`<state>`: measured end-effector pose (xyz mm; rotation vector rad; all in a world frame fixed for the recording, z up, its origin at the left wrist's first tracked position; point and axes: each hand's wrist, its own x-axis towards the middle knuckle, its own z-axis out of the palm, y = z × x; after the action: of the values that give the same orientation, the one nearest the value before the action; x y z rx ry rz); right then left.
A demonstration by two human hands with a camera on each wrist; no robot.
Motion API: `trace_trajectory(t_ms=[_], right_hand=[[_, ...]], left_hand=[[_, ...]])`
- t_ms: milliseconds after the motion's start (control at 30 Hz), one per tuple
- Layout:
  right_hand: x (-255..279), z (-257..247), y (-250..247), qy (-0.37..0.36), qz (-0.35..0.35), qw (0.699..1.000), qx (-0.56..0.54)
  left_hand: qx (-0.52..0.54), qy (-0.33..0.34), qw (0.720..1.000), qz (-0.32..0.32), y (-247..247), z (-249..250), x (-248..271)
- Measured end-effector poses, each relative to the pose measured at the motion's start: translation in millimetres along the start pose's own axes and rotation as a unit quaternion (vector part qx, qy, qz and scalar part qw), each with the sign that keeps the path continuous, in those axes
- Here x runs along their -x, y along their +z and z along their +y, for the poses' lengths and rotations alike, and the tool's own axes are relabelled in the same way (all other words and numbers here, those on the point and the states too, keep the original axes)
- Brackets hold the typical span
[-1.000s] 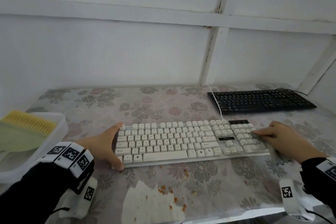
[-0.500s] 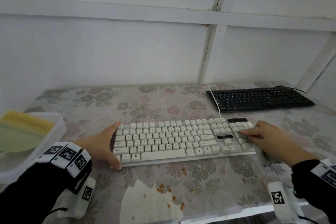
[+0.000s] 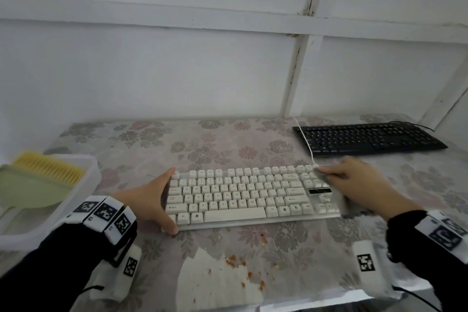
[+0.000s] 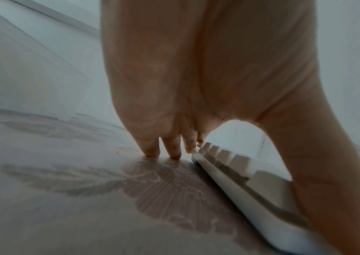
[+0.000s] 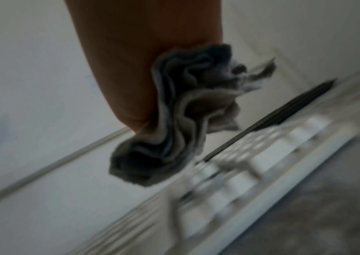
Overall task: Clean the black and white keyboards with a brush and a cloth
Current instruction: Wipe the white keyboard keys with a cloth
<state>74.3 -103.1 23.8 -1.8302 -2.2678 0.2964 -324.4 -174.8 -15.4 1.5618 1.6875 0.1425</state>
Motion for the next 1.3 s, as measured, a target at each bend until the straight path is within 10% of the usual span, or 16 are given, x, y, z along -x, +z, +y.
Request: trace_trajectory(t_ms=[467, 1300], right_hand=[[1.3, -231.1, 85.9, -0.356, -0.169, 0.919, 0.020], [-6.8, -110.4, 50.4, -0.239, -0.161, 0.957, 0.029]], left_hand=[[-0.014, 0.014, 1.000, -0.006, -0.8, -3.7, -4.0], [0.015, 0.022, 0.999, -0.023, -2.8, -8.2, -5.5]])
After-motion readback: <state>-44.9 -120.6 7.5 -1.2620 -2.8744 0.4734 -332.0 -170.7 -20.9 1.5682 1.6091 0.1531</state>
